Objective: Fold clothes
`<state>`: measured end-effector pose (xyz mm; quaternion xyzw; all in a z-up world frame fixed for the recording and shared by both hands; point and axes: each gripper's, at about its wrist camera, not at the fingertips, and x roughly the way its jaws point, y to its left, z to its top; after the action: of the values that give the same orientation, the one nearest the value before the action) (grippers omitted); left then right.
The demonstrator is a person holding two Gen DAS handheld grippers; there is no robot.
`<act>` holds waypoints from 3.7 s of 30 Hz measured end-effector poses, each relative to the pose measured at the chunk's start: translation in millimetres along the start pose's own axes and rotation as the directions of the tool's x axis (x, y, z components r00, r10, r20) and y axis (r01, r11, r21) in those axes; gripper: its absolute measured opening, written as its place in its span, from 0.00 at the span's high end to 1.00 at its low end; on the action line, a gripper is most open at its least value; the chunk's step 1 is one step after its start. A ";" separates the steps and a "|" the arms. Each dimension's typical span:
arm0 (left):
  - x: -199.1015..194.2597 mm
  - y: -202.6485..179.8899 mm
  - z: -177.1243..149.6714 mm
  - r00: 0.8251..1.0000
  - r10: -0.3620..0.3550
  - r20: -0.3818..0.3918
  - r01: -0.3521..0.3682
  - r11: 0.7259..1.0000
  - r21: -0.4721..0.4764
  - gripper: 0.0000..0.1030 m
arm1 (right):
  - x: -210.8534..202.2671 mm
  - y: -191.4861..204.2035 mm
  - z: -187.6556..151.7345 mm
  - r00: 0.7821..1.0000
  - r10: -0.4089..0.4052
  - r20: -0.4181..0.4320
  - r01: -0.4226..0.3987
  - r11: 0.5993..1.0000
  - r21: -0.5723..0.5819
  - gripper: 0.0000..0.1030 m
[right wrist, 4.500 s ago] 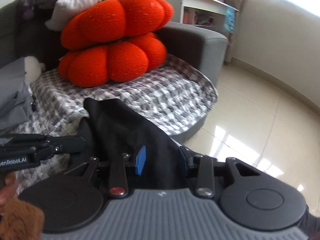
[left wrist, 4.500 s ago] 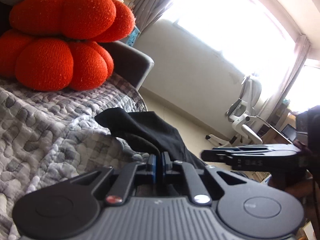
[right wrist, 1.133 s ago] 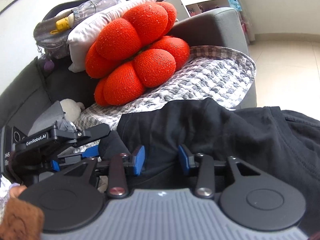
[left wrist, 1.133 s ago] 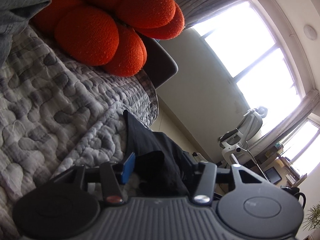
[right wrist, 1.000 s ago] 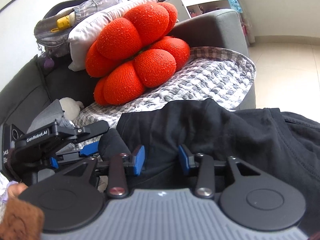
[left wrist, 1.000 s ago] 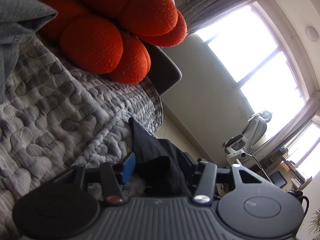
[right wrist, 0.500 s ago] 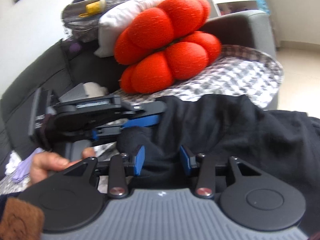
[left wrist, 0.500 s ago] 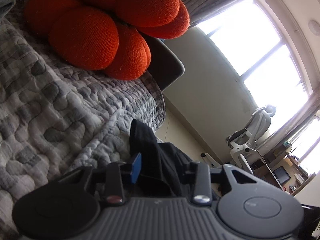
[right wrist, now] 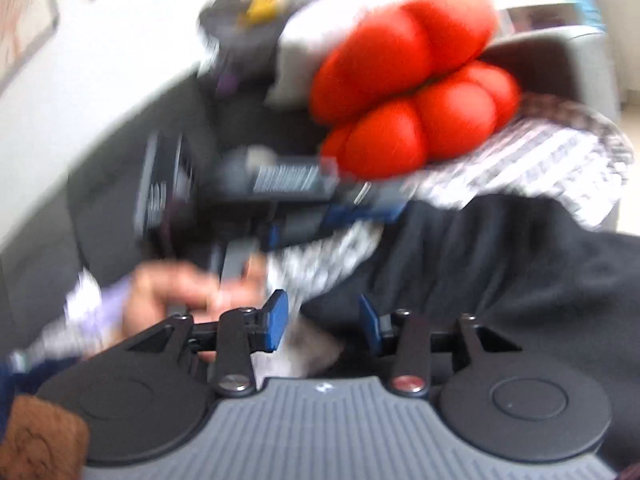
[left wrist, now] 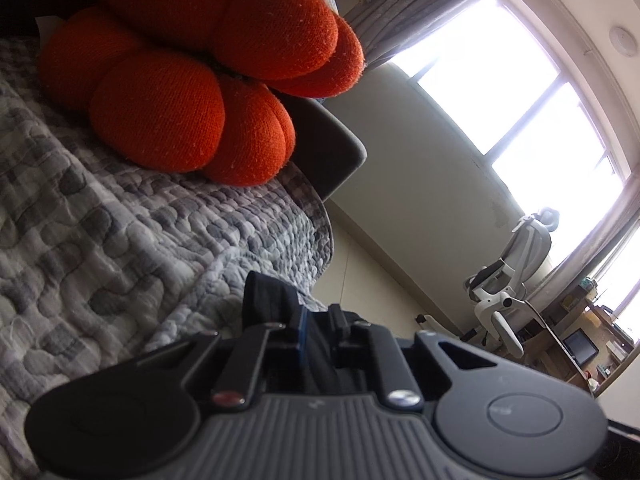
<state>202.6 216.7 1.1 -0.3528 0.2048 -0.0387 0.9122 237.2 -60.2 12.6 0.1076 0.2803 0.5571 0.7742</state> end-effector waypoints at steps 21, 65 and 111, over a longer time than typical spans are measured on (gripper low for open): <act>19.3 -18.4 -10.3 0.988 0.151 0.030 -0.154 0.968 0.201 0.80 | -29.9 -105.7 36.9 0.828 -0.561 -0.009 0.539 0.791 0.290 0.61; 10.2 -48.3 12.7 0.969 0.196 0.148 -0.233 0.926 0.297 0.98 | -47.6 -98.5 28.4 0.775 -0.618 0.131 0.566 0.772 0.289 0.86; -55.6 -46.0 -63.3 0.971 0.227 -0.078 -0.188 0.921 0.342 0.89 | -333.8 -86.0 -74.6 0.569 -0.823 -0.004 0.693 0.476 0.542 0.49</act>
<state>129.9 154.5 8.5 -0.1675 0.2842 0.0037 0.9440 190.8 -409.7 15.1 0.2327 0.3255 0.0437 0.9154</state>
